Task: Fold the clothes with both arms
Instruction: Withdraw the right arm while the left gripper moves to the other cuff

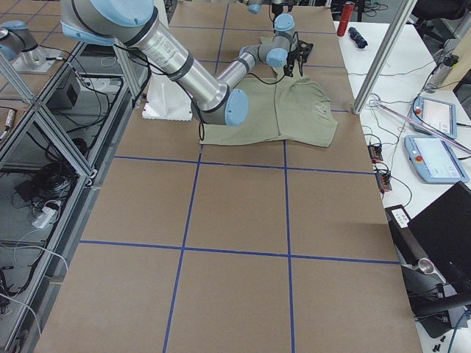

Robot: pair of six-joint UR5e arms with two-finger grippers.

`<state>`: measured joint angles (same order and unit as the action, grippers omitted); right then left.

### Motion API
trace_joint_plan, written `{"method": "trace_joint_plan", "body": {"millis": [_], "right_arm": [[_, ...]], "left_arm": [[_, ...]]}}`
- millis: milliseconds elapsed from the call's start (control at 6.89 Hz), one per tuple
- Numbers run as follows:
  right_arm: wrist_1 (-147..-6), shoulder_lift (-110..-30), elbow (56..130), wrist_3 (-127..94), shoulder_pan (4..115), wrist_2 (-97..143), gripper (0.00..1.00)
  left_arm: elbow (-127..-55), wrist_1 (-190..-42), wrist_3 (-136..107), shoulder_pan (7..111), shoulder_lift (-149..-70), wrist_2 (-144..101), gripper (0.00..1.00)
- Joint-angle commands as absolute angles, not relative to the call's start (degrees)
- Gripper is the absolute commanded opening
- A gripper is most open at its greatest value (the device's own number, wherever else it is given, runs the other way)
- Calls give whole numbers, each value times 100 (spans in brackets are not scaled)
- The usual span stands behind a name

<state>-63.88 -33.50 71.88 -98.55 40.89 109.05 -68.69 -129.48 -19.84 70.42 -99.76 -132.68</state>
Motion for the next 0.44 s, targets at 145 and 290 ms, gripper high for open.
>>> {"method": "trace_joint_plan", "body": {"millis": [145, 290], "right_arm": [[-6390, -4964, 8620, -9326, 4631, 11531, 98], [-6372, -5079, 8657, -9325, 4632, 11453, 99]], "left_arm": [[-6601, -13139, -1995, 6996, -9984, -13324, 78], [-6592, -13148, -1995, 6961, -9984, -13333, 78]]}}
